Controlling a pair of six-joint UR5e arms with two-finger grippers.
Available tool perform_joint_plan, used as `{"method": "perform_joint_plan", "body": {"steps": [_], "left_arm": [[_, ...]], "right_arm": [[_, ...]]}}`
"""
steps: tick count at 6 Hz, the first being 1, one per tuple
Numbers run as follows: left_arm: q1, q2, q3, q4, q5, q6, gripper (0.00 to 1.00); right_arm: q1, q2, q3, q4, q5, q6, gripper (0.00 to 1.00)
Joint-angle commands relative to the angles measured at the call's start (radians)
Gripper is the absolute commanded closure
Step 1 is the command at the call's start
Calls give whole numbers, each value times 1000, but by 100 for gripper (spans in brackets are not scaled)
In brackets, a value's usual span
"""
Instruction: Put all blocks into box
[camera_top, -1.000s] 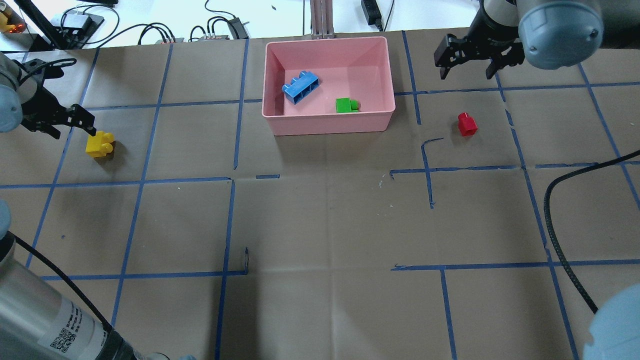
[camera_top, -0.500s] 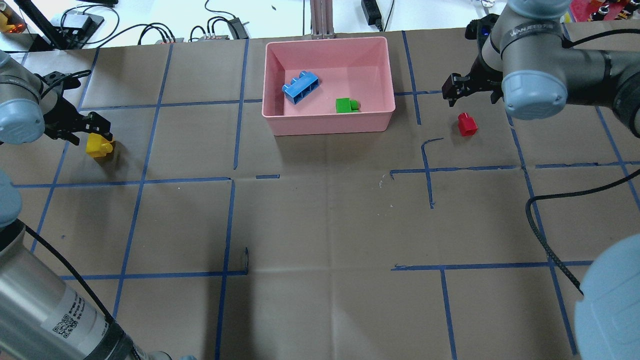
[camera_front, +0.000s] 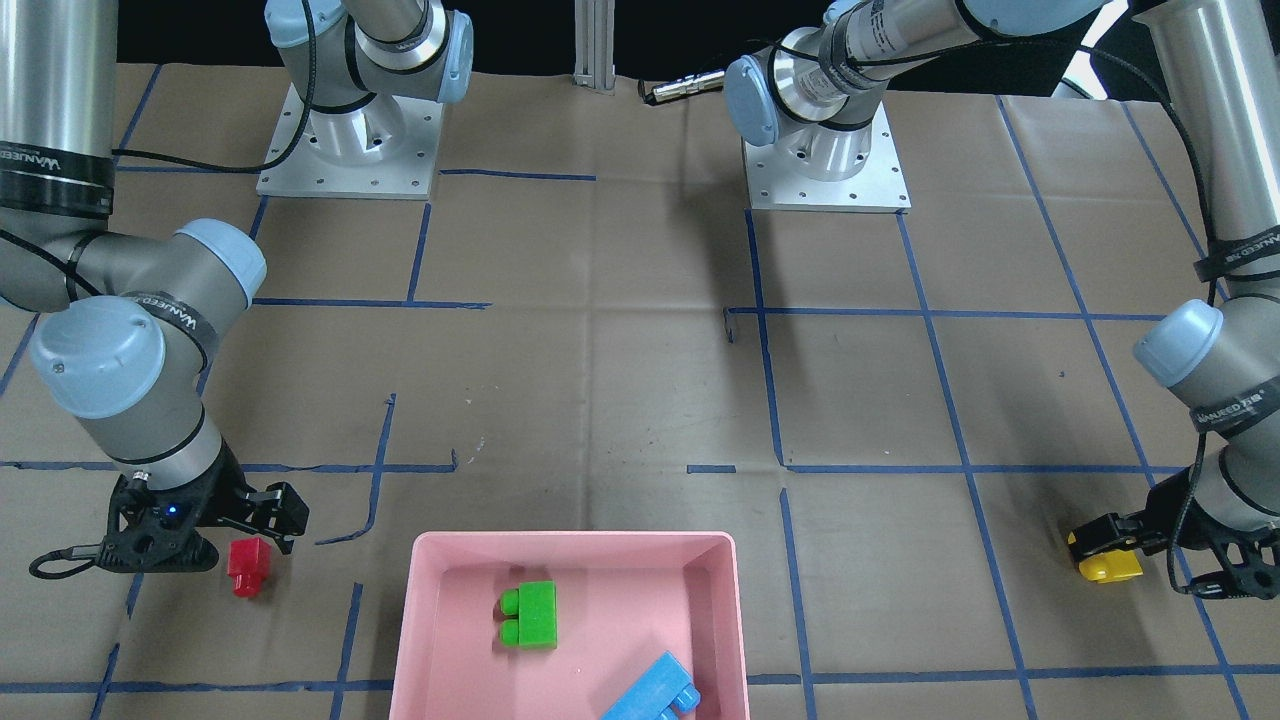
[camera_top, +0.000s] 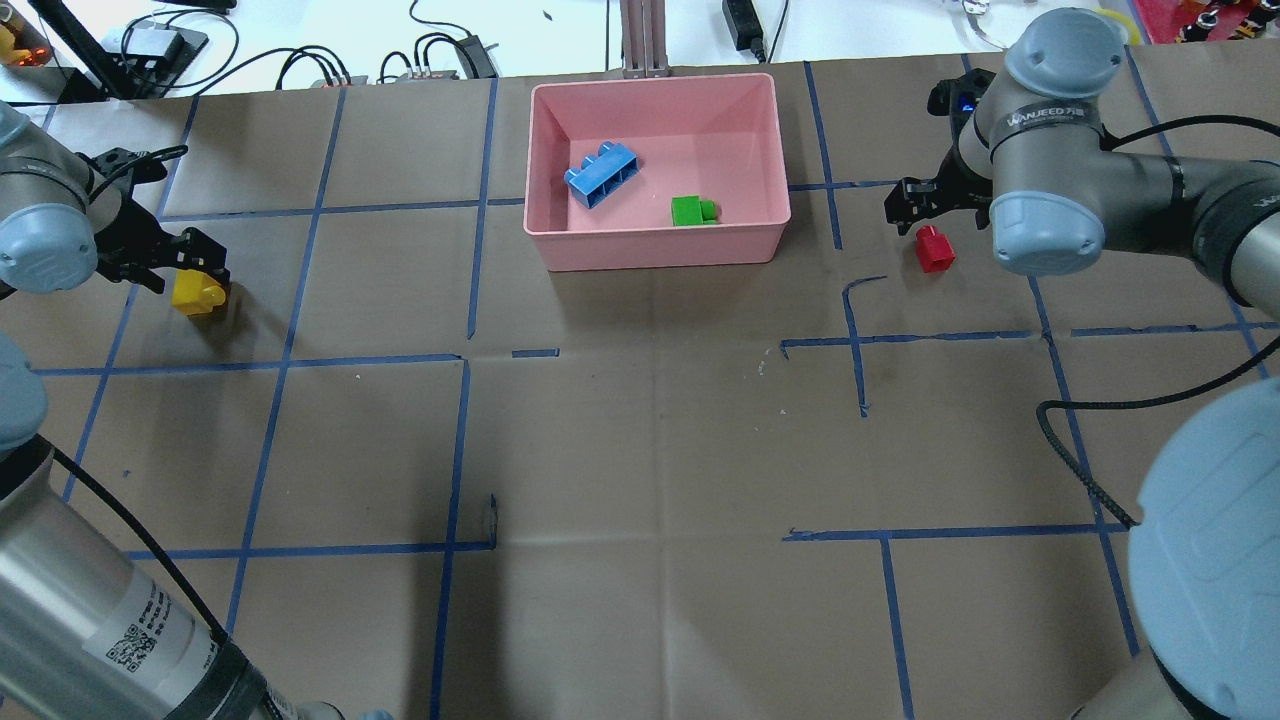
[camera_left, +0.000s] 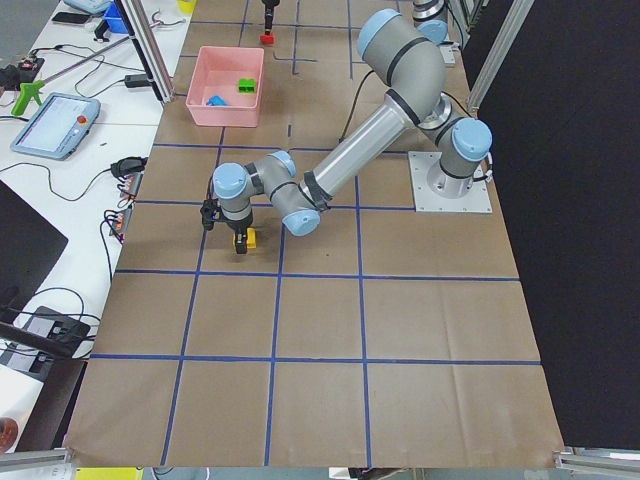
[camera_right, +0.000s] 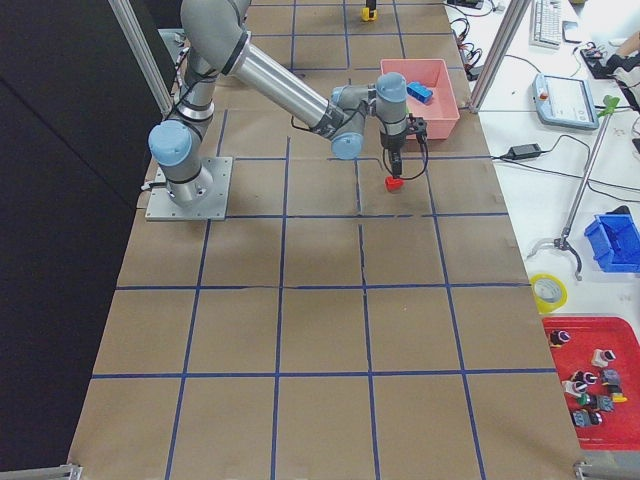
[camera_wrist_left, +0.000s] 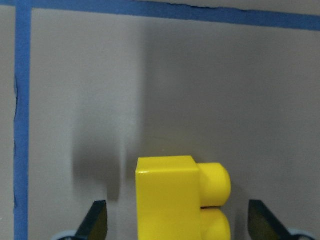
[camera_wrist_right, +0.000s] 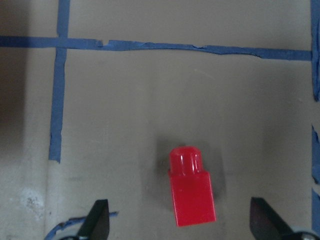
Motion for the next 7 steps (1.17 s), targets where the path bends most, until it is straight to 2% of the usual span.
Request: {"method": "perform_joint_plan", "body": {"steps": [1,2,3,4,5,6,7], "left_arm": [[0,-23,4,2,-2,0,7],[2,-23,4,2,-35,0,15],[2,-16,7,2,-63,2,35],[2,-8,11,-5,-48,3,57],[2,-9,14,-13,-33,3,69],[2,-6,15,-16,-13,3,82],[0,1,39,-50,-13,3,90]], "right_arm": [[-1,54,8,-49,1,-28,1],[-1,60,14,-63,3,-28,2],[-3,60,37,-70,1,-28,12],[-4,53,42,-66,1,-30,35],[-6,47,41,-61,3,-28,68],[-12,42,41,-63,4,-42,93],[-15,41,38,-64,7,-62,96]]}}
